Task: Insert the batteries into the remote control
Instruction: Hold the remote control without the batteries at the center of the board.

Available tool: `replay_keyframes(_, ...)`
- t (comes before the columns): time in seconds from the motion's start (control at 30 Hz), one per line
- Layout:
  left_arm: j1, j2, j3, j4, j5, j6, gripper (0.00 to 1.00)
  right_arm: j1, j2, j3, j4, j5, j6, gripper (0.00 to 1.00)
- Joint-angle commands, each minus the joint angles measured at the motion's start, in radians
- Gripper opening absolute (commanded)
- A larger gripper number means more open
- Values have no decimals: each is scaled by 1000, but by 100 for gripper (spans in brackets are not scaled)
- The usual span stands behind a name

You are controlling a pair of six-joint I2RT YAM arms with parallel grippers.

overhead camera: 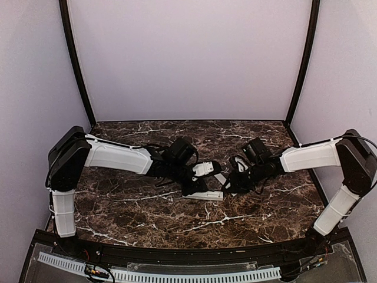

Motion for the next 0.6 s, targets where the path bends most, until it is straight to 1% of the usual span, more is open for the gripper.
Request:
replay_keyframes(0.0,3,18,39,-57,47,30,0,-4,29,32,12,-19,-19,32)
replay_keyframes(0.27,4,45,56,-82,92,25,0,-4,46,21,26,-37,-13,19)
replay_keyframes(0.57,4,80,91,-103,76,30,0,-4,69,22,45,-62,-10,14)
